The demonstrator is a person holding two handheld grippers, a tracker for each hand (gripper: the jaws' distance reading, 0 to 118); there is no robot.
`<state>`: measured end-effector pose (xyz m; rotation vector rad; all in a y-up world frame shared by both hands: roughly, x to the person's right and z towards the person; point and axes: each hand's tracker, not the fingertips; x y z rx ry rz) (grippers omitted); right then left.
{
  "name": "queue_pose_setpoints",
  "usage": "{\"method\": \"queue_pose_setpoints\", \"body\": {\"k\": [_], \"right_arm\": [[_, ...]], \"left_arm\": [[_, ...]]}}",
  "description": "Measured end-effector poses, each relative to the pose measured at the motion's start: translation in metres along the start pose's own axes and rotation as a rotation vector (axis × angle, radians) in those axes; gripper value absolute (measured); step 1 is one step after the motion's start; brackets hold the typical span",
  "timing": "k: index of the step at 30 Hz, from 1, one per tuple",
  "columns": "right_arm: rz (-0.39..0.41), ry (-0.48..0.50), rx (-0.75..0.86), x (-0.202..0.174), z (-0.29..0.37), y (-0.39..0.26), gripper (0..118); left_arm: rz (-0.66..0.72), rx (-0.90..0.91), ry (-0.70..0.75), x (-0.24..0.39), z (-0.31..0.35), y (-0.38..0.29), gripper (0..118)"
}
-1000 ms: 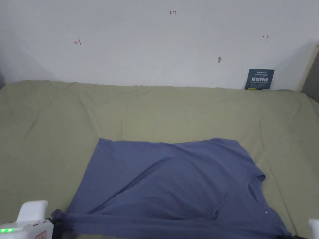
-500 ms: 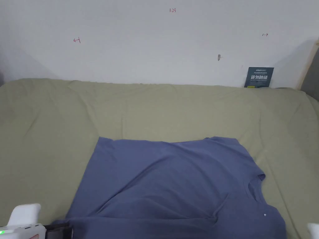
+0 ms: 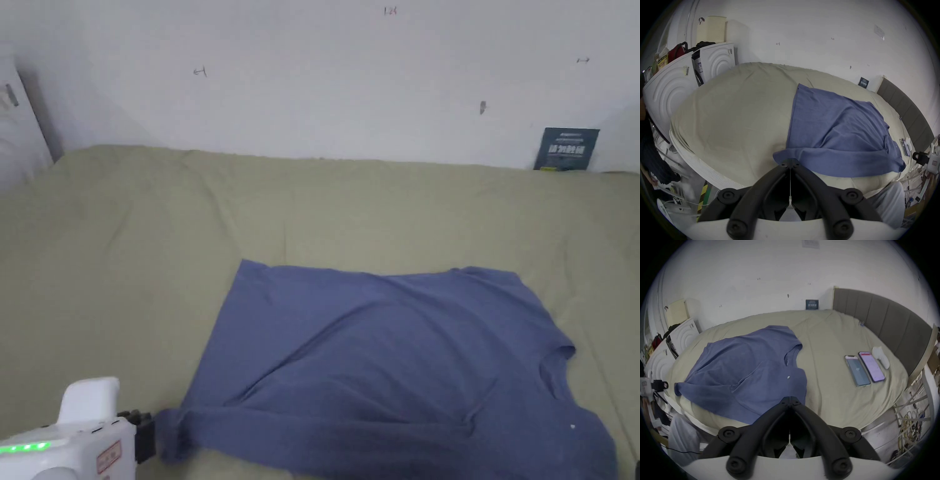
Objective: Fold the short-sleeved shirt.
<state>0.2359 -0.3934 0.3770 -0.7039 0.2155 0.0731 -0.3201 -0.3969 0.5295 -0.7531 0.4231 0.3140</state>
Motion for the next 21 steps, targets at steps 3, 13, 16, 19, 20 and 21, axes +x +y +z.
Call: {"method": "queue_pose_setpoints", "body": {"k": [3,13,16,19,20,21], "right_arm": [[-0.025,0.017,-0.004,0.003,-0.003,-0.001,0],[-0.014,0.024,-0.014,-0.010,-0.003,0.000,0],[-0.019,0.020,-0.010,-0.010,-0.002,0.000,0],[-0.024,0.020,-0.013,-0.010,-0.003,0.000,0],[-0.027,0.025,-0.016,-0.010,-0.003,0.000,0],[-0.029,0.027,-0.020,-0.003,-0.008,0.001,0]], "left_arm": [[0.017,-0.004,0.014,-0.004,-0.001,-0.004,0],[-0.038,-0.040,0.035,0.001,-0.019,0.007,25],[0.002,-0.081,0.038,0.001,-0.047,0.010,115],[0.018,-0.186,0.013,0.001,-0.075,0.016,114],[0.007,-0.181,0.021,0.001,-0.073,0.020,114],[-0.004,-0.178,0.037,0.003,-0.077,0.020,114]]}}
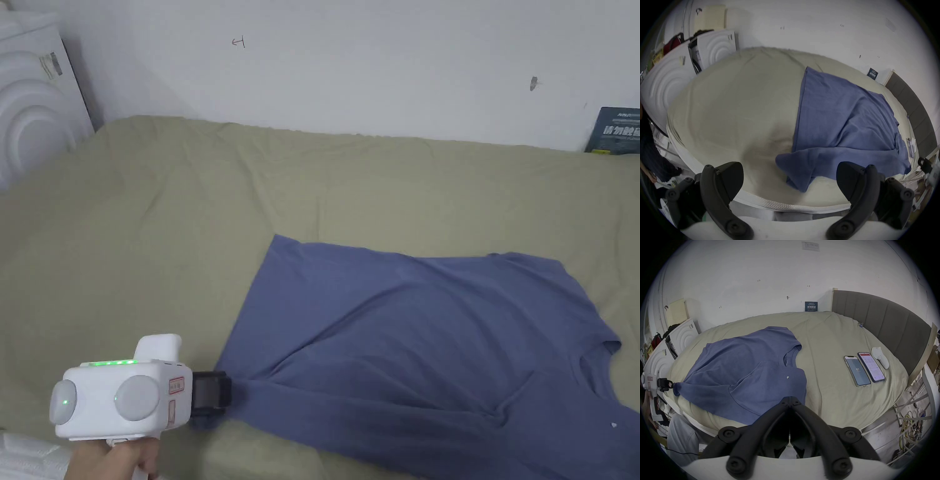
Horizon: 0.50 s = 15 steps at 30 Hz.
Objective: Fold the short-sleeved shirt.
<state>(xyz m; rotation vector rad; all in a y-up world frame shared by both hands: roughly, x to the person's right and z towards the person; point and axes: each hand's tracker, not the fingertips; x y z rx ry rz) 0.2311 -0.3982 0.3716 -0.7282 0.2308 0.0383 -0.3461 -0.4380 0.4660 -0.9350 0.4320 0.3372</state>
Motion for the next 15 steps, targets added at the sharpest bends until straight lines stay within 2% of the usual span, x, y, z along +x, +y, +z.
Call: {"method": "queue_pose_setpoints", "body": {"k": [2,3,4,5,6,9,13,14,15], "right_arm": [[0.001,0.003,-0.006,0.000,-0.001,0.000,0],[0.001,0.008,-0.010,0.001,-0.002,-0.001,0],[0.001,0.008,-0.012,0.002,-0.003,-0.002,0],[0.003,0.009,-0.015,0.003,-0.004,-0.002,0],[0.005,0.012,-0.023,0.003,-0.006,-0.002,0],[0.012,0.038,-0.056,0.004,-0.011,-0.001,1],[0.026,0.092,-0.144,0.008,-0.027,-0.005,2],[0.025,0.107,-0.145,0.010,-0.031,-0.006,14],[0.036,0.112,-0.180,0.011,-0.035,-0.007,46]], "left_arm": [[-0.017,-0.014,0.016,0.004,-0.009,0.000,106],[-0.015,-0.038,0.016,0.007,-0.010,0.000,89],[-0.016,-0.079,-0.017,0.009,-0.010,-0.002,45],[0.001,-0.070,-0.034,0.009,-0.009,-0.003,6],[0.014,-0.060,-0.062,0.011,-0.007,-0.007,1],[-0.039,-0.014,-0.034,0.017,0.002,-0.005,1],[0.007,0.015,-0.073,0.015,0.013,-0.004,1],[0.006,0.010,-0.076,0.015,0.012,-0.005,1],[0.007,0.017,-0.074,0.015,0.012,-0.006,1]]}}
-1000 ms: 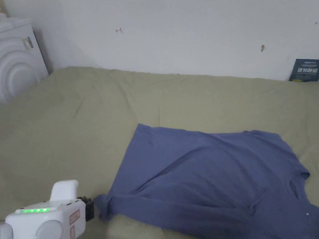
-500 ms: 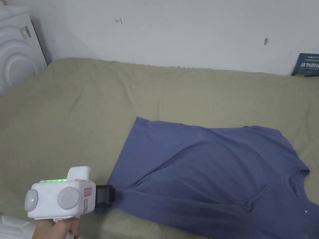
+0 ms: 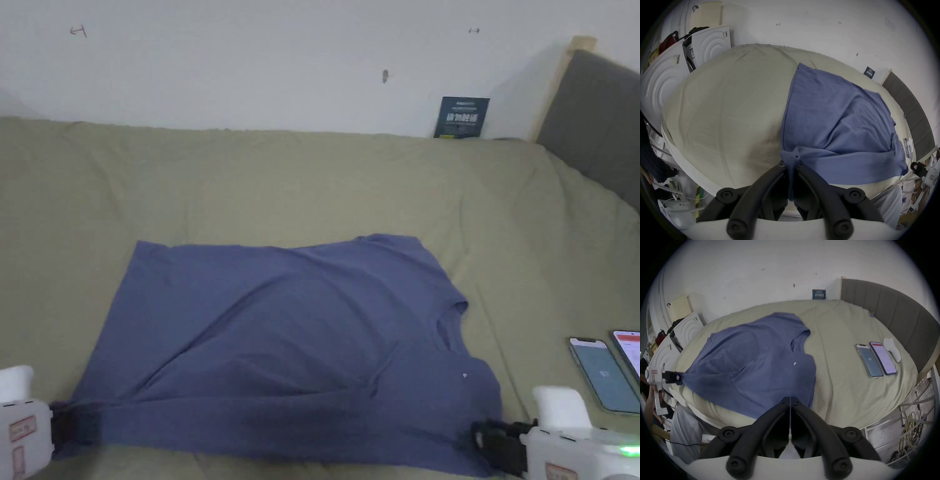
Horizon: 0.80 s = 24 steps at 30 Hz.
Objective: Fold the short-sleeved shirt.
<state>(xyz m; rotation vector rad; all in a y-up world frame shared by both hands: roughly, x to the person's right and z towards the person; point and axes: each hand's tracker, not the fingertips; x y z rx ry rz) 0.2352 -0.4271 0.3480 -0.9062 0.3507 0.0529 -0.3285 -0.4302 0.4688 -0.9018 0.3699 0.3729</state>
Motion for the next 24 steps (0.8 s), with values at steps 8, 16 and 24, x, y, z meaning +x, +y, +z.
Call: {"method": "queue_pose_setpoints", "body": {"k": [8,16,24], "right_arm": [[0.020,0.021,-0.096,0.000,-0.014,-0.005,112],[0.005,-0.001,-0.074,0.011,-0.031,-0.009,3],[0.006,0.036,-0.045,0.010,-0.017,-0.008,3]], "left_arm": [[0.013,-0.004,0.000,0.008,0.005,-0.005,1],[0.015,-0.007,0.002,0.008,0.007,-0.005,1],[0.024,-0.014,0.001,-0.003,0.000,0.000,1]]}}
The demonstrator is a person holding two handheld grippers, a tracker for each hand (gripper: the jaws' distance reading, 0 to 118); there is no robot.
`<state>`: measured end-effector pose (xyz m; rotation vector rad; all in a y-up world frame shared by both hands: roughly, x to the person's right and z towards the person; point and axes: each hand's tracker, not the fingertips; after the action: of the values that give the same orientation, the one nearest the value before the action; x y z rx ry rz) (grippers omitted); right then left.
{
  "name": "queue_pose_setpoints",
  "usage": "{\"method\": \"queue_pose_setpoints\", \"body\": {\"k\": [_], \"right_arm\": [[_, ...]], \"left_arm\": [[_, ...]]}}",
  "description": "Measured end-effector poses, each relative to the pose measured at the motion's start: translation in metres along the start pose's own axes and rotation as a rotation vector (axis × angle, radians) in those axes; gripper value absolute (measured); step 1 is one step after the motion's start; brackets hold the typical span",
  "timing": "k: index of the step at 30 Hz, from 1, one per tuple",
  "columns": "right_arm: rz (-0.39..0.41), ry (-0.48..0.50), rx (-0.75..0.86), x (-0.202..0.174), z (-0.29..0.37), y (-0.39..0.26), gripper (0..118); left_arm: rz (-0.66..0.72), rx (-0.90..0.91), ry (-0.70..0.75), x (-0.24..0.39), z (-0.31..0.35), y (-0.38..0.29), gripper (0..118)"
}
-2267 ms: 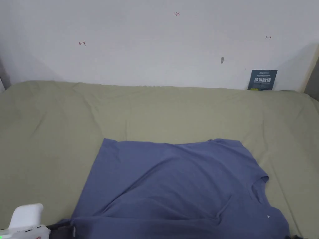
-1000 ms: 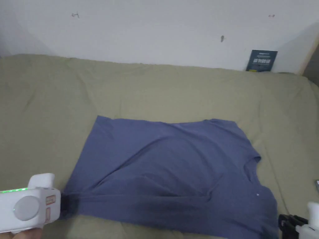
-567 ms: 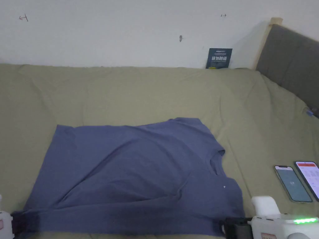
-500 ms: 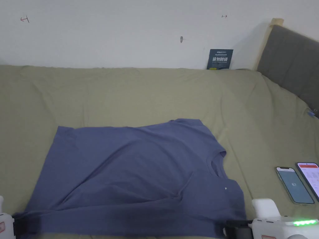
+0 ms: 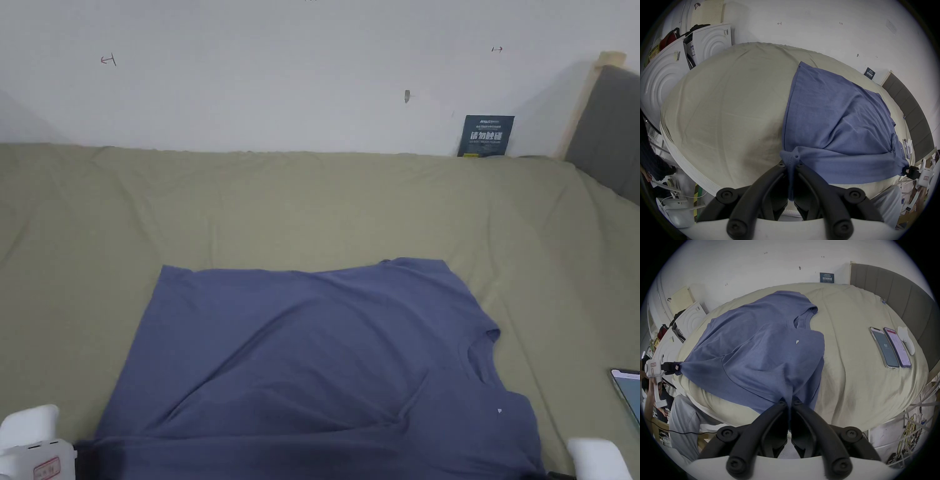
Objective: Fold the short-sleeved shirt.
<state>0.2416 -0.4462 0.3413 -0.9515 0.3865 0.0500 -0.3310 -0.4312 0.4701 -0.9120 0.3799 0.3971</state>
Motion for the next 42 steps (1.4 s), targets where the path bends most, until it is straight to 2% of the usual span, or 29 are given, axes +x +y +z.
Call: {"method": "queue_pose_setpoints", "body": {"k": [12,20,33,42], "right_arm": [[-0.009,0.020,0.060,0.002,0.022,0.037,3],[0.027,0.012,0.102,0.001,0.015,0.095,3],[0.020,-0.029,0.069,0.012,-0.061,0.182,3],[-0.029,-0.047,-0.056,0.021,-0.114,0.192,5]], "left_arm": [[-0.053,0.014,-0.013,0.004,0.007,0.014,1],[-0.126,0.046,-0.026,0.019,-0.004,0.064,1],[-0.123,0.030,-0.032,0.044,-0.067,0.143,1],[-0.103,-0.049,-0.022,0.048,-0.116,0.153,3]]}}
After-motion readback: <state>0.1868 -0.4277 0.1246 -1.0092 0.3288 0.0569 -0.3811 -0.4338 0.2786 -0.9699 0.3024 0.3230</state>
